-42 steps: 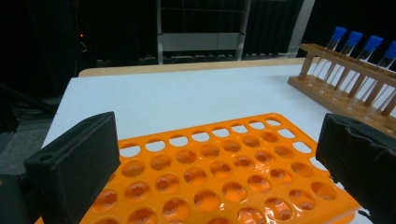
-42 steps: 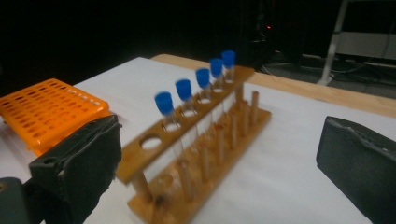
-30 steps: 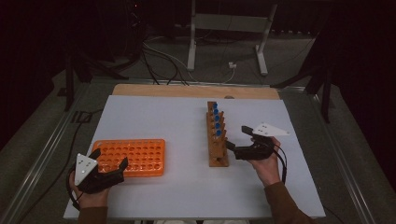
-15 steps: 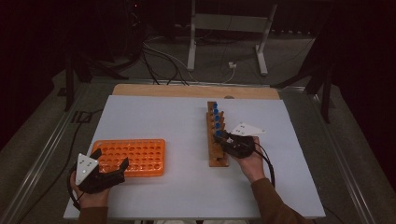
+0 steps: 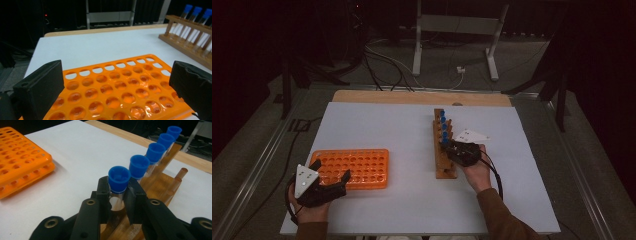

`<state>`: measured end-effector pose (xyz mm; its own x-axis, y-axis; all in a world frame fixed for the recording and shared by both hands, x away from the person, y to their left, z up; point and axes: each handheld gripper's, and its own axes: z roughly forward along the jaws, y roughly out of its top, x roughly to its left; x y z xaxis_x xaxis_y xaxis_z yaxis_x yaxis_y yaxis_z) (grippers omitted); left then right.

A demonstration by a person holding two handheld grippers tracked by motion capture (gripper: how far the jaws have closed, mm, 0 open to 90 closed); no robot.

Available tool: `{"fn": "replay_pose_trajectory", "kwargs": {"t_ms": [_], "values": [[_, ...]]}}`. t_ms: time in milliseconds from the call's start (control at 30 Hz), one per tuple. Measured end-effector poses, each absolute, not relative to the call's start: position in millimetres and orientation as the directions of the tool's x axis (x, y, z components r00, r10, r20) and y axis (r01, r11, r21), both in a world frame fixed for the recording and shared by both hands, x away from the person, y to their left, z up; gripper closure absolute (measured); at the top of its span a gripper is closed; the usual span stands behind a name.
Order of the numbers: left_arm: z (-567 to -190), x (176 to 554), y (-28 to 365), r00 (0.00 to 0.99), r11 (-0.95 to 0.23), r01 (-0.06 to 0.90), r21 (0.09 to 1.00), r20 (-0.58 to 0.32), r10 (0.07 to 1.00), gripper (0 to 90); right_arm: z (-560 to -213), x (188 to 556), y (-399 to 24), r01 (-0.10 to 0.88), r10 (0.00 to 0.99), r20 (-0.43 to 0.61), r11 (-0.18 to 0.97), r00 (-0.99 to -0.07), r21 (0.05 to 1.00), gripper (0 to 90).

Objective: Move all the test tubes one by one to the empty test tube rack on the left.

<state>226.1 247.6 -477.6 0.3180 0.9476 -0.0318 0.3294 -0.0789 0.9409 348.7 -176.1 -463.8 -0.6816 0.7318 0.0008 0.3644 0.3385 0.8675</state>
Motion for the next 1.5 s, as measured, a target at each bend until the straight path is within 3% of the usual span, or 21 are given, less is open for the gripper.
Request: {"fn": "replay_pose_trajectory", "kwargs": {"t_ms": [733,1100,1500], "values": [[-441.5,258.1,199.6,0.524,-0.201,0.272,0.941,0.030,0.851,0.8,-435.4,353.0,-176.9,0.356,0.723,-0.003,0.344,-0.690,0.869,76.1],[-431.3,282.7,174.5,0.528,-0.146,0.267,0.953,-0.017,0.849,3.5,-414.9,354.3,-173.3,0.337,0.704,-0.022,0.367,-0.710,0.867,76.1],[-434.9,310.5,136.8,0.602,-0.183,0.254,0.950,-0.007,0.798,5.6,-391.1,354.3,-174.2,0.314,0.688,-0.043,0.385,-0.725,0.868,76.2]]}}
